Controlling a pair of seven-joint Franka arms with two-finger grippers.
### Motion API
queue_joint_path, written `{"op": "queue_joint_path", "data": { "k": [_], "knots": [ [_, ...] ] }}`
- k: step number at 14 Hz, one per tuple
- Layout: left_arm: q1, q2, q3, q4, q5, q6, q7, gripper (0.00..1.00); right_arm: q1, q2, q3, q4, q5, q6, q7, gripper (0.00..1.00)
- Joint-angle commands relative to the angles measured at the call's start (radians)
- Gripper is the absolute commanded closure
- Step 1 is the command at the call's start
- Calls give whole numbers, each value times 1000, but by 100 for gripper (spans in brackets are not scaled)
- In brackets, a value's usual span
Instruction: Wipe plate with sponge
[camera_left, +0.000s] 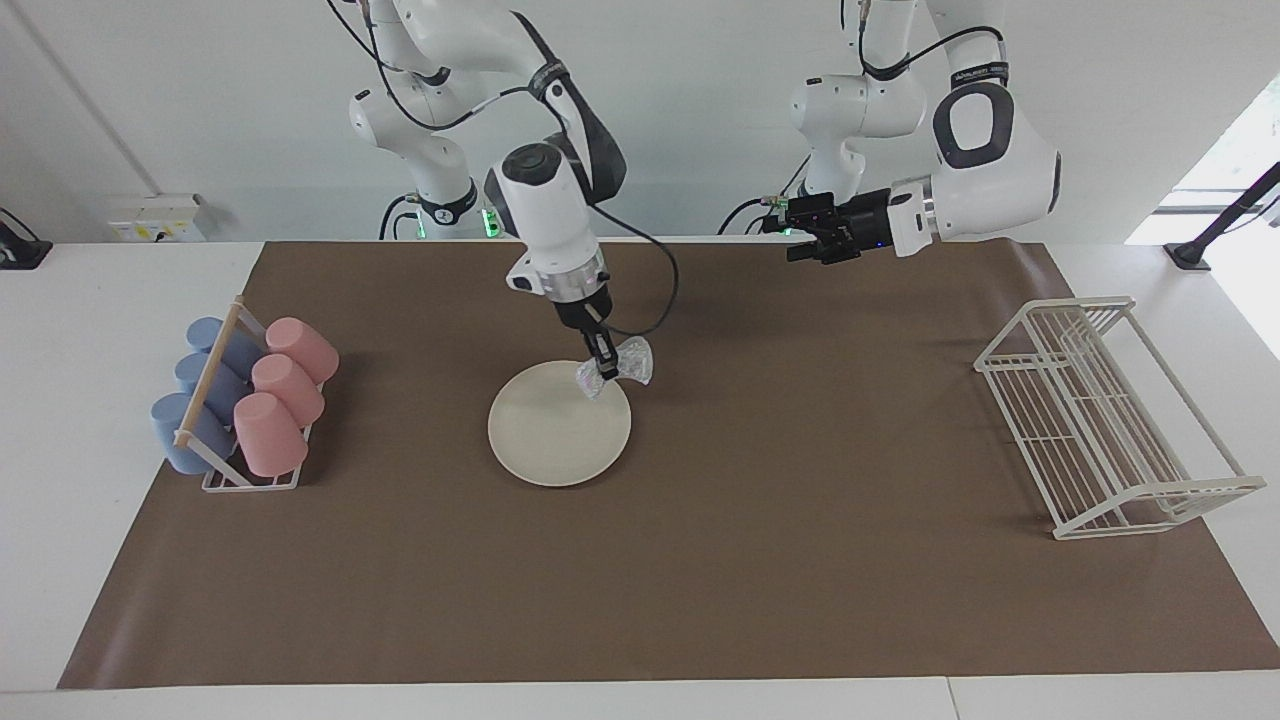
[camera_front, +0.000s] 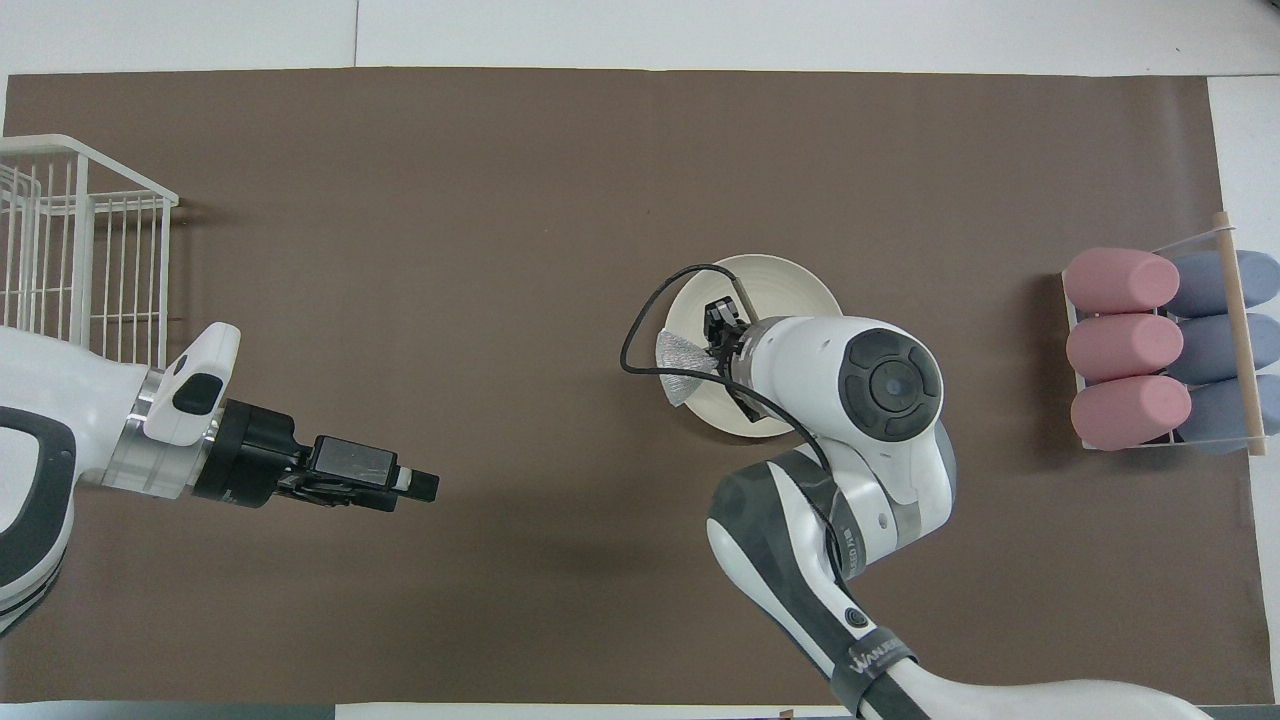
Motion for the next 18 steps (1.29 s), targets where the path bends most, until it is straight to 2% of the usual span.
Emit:
{"op": "queue_joint_path", "data": {
  "k": [1,6,10,12,15,18],
  "knots": [
    [51,-11,-1,39,162,-1,-28,0,-31,69,13,-57,-11,124,-55,100],
    [114,26,-1,116,445,6,-27,0,-35,95,13,-73,-3,140,-70,100],
    [97,22,-15,122,645,8,-25,0,-124,95,13,-103,-3,141,-290,100],
    [97,20,-15,121,667,9,-25,0,-150,93,13,-106,-3,141,-335,100],
    [99,20,-13,121,667,11,-27,0,-135,92,16,-114,9,141,-291,100],
    [99,20,-13,119,669,12,-28,0,-63,93,16,-114,47,144,-176,100]
  ]
}}
